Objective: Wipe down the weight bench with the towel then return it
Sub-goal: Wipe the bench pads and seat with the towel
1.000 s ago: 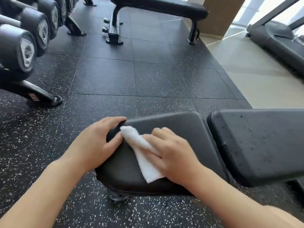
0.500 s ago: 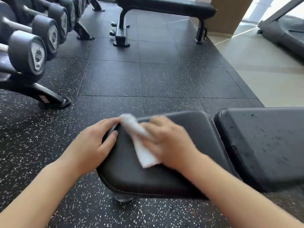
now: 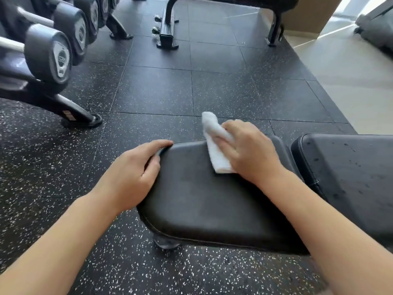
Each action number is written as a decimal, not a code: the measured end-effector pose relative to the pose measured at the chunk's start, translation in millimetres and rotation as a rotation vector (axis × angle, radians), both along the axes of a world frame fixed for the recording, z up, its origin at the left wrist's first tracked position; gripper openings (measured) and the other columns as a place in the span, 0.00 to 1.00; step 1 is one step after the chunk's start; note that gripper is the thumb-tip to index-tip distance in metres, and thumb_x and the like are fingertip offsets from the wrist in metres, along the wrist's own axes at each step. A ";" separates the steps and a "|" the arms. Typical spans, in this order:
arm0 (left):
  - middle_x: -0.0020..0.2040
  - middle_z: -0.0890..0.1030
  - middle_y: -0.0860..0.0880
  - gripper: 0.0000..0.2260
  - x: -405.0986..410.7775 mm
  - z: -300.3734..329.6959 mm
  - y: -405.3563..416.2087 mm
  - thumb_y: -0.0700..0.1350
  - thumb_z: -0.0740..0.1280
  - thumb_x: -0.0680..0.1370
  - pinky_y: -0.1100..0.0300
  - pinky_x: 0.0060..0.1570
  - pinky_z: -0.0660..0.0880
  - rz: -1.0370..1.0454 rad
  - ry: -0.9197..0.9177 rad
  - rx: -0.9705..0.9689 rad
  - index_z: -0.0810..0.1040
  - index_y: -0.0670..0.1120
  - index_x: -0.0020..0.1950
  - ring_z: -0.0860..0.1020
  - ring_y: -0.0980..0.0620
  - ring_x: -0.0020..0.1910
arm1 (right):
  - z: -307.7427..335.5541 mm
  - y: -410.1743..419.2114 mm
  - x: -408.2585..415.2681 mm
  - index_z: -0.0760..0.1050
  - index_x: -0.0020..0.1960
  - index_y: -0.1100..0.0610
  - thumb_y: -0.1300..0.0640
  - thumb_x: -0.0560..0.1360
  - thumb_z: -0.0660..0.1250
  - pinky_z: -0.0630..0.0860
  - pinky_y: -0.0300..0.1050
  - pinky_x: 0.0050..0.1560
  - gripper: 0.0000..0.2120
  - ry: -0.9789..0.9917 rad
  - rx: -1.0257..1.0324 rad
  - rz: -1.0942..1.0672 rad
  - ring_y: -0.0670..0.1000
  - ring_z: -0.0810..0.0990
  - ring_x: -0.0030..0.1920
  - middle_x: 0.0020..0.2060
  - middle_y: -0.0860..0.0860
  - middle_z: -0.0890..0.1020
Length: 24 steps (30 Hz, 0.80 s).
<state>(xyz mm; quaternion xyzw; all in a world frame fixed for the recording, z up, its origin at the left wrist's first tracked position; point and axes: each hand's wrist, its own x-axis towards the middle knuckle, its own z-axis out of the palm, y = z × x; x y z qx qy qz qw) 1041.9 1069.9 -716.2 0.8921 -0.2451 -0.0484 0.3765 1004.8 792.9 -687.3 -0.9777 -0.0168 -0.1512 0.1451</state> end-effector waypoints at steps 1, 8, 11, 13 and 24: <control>0.65 0.80 0.61 0.20 -0.1 -0.4 0.1 0.51 0.56 0.82 0.62 0.65 0.70 0.006 0.001 -0.002 0.75 0.58 0.73 0.77 0.60 0.64 | -0.4 -10.8 4.4 0.76 0.54 0.50 0.41 0.81 0.63 0.68 0.49 0.46 0.13 0.001 0.032 -0.057 0.55 0.76 0.53 0.48 0.47 0.79; 0.60 0.82 0.62 0.20 -1.5 0.5 -1.2 0.50 0.57 0.81 0.61 0.60 0.72 0.017 -0.008 -0.015 0.76 0.58 0.71 0.78 0.59 0.59 | 12.4 11.2 -10.6 0.73 0.51 0.46 0.34 0.73 0.70 0.68 0.48 0.46 0.18 0.099 0.166 0.005 0.44 0.71 0.45 0.39 0.39 0.73; 0.61 0.82 0.61 0.20 -1.1 1.7 -1.5 0.49 0.57 0.81 0.56 0.61 0.74 0.020 -0.011 -0.010 0.76 0.59 0.71 0.79 0.57 0.59 | 20.2 30.2 -29.3 0.71 0.49 0.46 0.31 0.71 0.71 0.68 0.47 0.46 0.21 0.124 0.091 0.198 0.44 0.70 0.45 0.41 0.40 0.74; 0.62 0.82 0.60 0.20 -0.5 2.5 -0.4 0.49 0.57 0.81 0.55 0.63 0.74 0.007 -0.008 -0.013 0.76 0.58 0.71 0.79 0.57 0.60 | 15.5 53.7 -47.4 0.71 0.49 0.47 0.31 0.74 0.68 0.66 0.46 0.43 0.20 0.095 0.020 0.344 0.47 0.70 0.45 0.42 0.42 0.74; 0.54 0.81 0.65 0.16 1.0 4.2 -3.8 0.45 0.62 0.83 0.61 0.54 0.72 0.051 -0.010 0.000 0.77 0.61 0.67 0.78 0.61 0.52 | 0.9 -4.8 -5.3 0.68 0.42 0.51 0.40 0.78 0.66 0.65 0.48 0.40 0.16 -0.028 0.006 -0.055 0.53 0.75 0.46 0.39 0.46 0.75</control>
